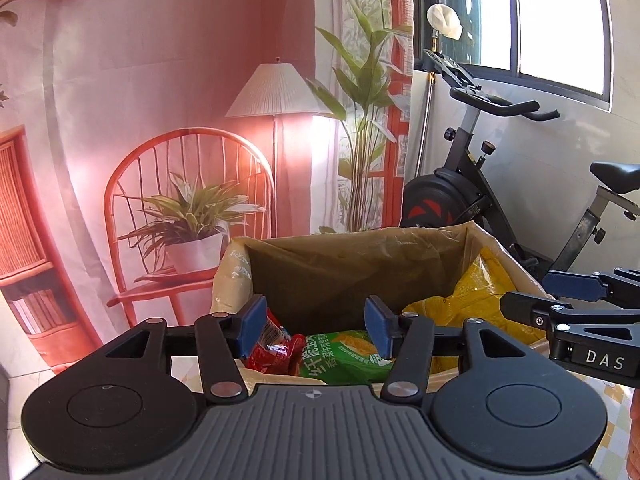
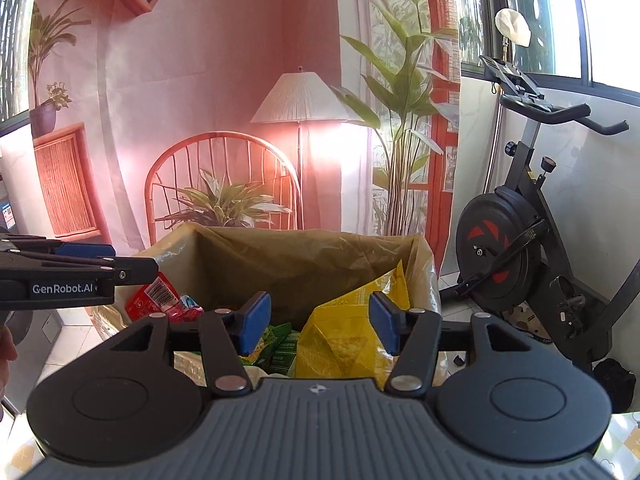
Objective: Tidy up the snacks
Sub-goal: 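Move both open tools back down toward the remaining red and brown packs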
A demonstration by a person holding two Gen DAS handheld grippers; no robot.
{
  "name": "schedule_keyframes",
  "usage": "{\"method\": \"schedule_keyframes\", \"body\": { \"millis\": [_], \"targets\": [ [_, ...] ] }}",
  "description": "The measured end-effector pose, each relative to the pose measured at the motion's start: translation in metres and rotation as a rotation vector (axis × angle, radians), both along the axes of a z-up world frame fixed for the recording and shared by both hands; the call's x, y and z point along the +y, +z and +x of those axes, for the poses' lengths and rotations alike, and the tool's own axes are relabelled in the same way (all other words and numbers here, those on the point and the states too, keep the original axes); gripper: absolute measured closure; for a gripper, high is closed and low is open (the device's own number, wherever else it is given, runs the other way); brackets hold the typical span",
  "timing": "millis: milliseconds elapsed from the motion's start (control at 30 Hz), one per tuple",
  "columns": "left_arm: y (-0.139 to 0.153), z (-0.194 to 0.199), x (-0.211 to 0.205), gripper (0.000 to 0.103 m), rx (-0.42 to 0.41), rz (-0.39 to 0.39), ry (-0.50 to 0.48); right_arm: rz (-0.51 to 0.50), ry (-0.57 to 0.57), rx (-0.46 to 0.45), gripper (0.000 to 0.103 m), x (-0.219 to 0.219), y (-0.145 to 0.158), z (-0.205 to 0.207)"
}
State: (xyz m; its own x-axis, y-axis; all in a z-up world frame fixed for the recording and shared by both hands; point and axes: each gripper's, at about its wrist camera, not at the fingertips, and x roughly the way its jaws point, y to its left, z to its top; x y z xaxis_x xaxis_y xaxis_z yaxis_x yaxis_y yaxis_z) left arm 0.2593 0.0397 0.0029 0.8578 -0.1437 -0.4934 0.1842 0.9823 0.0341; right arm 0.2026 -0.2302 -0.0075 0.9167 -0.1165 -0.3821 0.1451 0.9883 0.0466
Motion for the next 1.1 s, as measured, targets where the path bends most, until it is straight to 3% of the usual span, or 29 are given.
{"method": "schedule_keyframes", "body": {
  "millis": [333, 733, 1100],
  "targets": [
    [0.000, -0.068, -0.011, 0.042, 0.000, 0.010, -0.045, 0.043, -0.034, 0.026, 0.045, -0.010, -0.012, -0.073],
    [-0.040, -0.115, -0.007, 0.042, 0.087, 0.006, -0.048, 0.090, -0.064, 0.092, 0.045, -0.026, -0.058, -0.130],
    [-0.090, -0.137, 0.004, 0.042, 0.146, 0.000, -0.016, 0.128, -0.083, 0.184, 0.045, -0.032, -0.115, -0.154]
  ]
}}
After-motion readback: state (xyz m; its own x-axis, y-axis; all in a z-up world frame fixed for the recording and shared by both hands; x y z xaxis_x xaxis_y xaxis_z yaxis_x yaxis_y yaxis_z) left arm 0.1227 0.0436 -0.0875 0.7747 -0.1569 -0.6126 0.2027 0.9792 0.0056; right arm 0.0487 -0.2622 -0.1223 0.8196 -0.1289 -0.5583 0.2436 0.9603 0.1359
